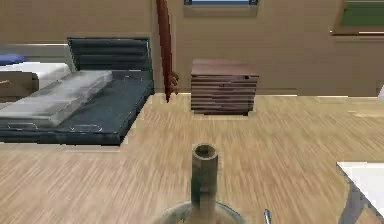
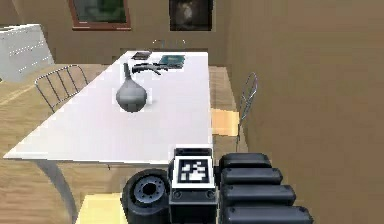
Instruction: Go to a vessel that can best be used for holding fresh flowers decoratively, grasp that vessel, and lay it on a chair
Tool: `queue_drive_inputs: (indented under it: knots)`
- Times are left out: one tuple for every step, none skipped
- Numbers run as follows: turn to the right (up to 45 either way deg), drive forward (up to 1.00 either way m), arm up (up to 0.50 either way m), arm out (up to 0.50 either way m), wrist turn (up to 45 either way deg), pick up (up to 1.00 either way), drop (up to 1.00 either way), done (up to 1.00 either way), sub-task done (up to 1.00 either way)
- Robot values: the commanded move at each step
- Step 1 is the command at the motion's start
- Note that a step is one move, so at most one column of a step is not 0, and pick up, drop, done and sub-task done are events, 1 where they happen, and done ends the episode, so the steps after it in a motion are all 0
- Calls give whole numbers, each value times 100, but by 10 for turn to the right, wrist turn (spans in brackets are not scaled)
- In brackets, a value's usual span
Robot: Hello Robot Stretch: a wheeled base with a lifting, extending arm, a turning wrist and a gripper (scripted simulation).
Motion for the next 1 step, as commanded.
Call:
queue_drive_inputs:
  knots:
    - [-180,0,0,0,0,0,0,0,0]
